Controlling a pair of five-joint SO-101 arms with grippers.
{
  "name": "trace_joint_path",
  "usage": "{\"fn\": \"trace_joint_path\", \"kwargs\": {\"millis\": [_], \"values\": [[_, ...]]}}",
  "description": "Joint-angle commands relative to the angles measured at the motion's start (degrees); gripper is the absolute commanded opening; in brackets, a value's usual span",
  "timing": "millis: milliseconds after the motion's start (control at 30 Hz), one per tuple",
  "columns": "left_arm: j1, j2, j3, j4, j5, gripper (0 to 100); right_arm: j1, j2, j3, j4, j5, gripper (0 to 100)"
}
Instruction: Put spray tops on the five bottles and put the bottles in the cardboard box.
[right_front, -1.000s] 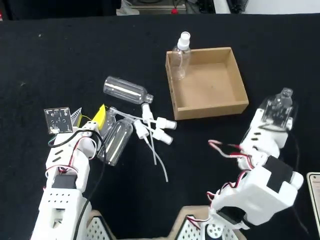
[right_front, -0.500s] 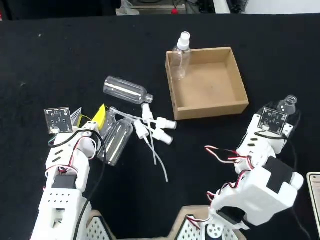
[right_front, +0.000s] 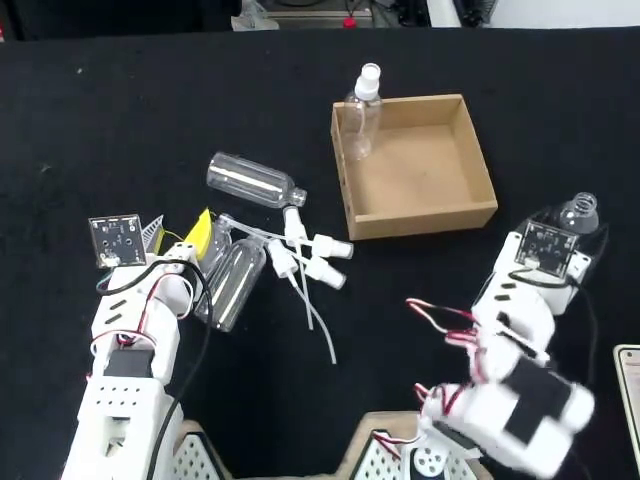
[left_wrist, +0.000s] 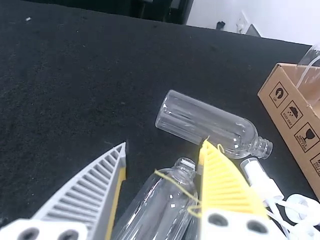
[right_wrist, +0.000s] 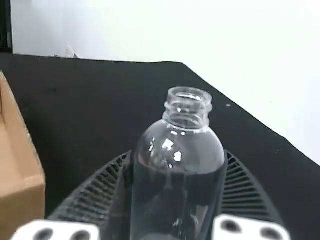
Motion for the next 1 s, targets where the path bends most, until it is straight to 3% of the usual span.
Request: {"fn": "trace_joint_path", "kwargs": {"millis": [0, 200, 467, 767, 967], "values": [[0.75, -0.79, -0.92, -1.58, -0.44, 23, 0.88, -13.58, -0.84, 18.55, 0.00, 23.4], [0.75, -0.79, -0.84, -1.58, -0.44, 23, 0.53, -28.88, -6.02, 48.79, 0.00, 23.4], [0.75, -0.79, -0.84, -1.58, -0.44, 23, 1.14, -37.32, -6.20, 64.88, 0.44, 23.0], [0.75, -0.79, -0.84, -1.58, -0.44, 23, 1.05, -38.20, -18.15, 99.69, 0.53, 23.3], [0.75, -0.79, -0.84, -1.58, -0.44, 23, 1.14, -38.11, -21.32, 107.69, 0.53, 23.4]]}}
